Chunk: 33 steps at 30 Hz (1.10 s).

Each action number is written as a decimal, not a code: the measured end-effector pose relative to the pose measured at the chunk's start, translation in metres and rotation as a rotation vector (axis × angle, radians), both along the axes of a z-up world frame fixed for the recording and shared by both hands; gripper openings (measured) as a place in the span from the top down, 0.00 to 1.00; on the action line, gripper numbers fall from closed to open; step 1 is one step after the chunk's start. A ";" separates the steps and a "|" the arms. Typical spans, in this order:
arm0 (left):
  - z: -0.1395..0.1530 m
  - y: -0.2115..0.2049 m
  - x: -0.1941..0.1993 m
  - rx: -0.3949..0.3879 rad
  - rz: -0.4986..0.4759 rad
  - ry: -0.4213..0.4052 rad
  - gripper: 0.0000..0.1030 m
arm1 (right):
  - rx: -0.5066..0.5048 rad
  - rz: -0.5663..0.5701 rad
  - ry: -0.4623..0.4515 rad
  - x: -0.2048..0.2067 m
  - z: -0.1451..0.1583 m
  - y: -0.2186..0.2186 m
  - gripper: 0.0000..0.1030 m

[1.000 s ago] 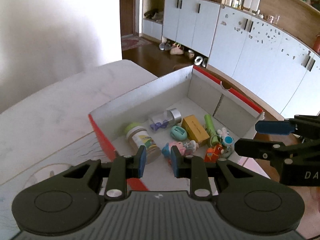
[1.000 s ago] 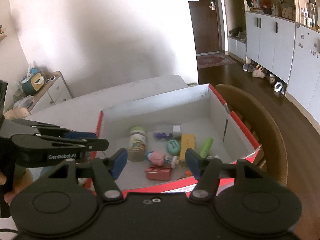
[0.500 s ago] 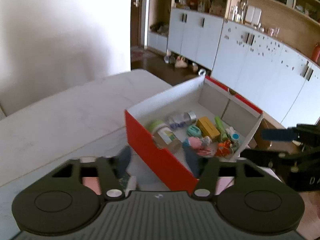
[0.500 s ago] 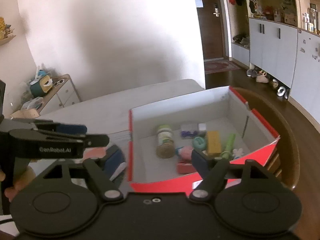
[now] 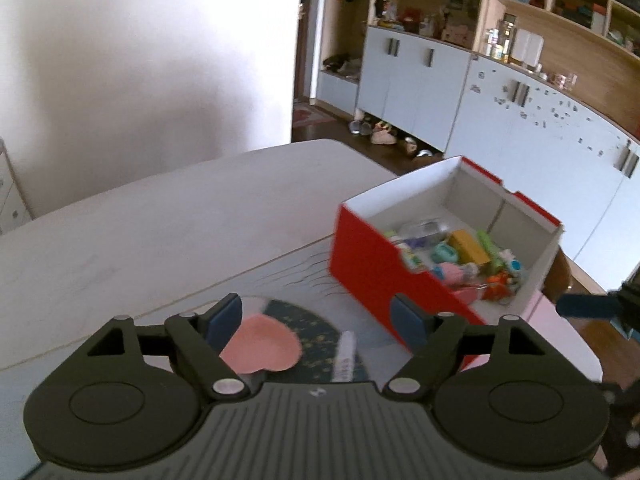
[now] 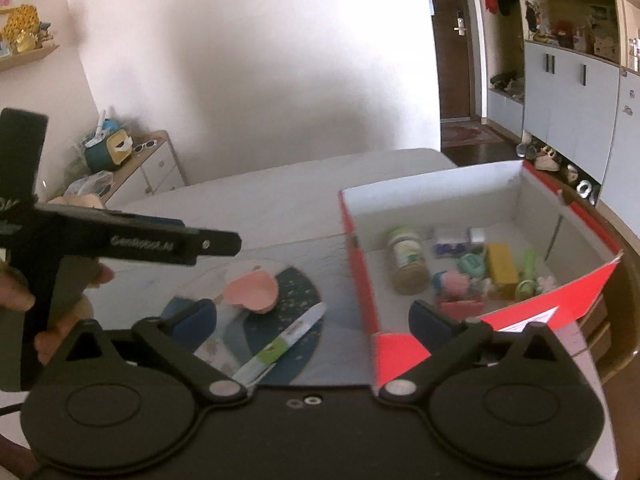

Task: Organize rigid objects
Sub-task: 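Withdraw both tools from the shoebox back toward the mat, then grasp the pink heart dish with the left tool while the right tool grasps the glue stick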

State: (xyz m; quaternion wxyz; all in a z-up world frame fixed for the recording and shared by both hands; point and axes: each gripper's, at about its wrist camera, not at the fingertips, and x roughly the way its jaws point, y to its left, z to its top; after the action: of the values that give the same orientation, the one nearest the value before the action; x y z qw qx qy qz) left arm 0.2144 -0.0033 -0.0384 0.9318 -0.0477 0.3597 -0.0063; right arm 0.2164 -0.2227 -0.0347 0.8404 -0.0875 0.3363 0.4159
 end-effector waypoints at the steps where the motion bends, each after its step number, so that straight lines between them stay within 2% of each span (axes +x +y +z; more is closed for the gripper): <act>1: -0.003 0.006 0.000 -0.007 0.010 0.005 0.20 | -0.007 0.004 0.004 -0.002 -0.003 0.005 0.00; 9: -0.045 0.044 0.010 0.005 0.087 0.034 0.19 | -0.079 0.001 0.012 -0.017 -0.035 0.048 0.01; 15: -0.080 0.059 0.024 -0.029 0.119 0.121 0.19 | -0.144 -0.018 0.045 -0.015 -0.062 0.071 0.02; 24: -0.103 0.050 0.040 -0.020 0.064 0.145 0.19 | -0.224 -0.027 0.071 -0.005 -0.091 0.089 0.07; 30: -0.115 0.044 0.048 -0.016 0.020 0.154 0.19 | -0.268 -0.041 0.106 0.007 -0.108 0.097 0.17; 33: -0.118 0.042 0.051 -0.028 0.012 0.155 0.19 | -0.273 -0.048 0.103 0.010 -0.111 0.101 0.19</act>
State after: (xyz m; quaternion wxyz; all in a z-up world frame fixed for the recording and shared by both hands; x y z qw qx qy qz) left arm 0.2655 0.0383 -0.1562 0.9004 -0.0630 0.4305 -0.0020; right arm 0.2260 -0.1216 -0.1453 0.8120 -0.1713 0.4343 0.3503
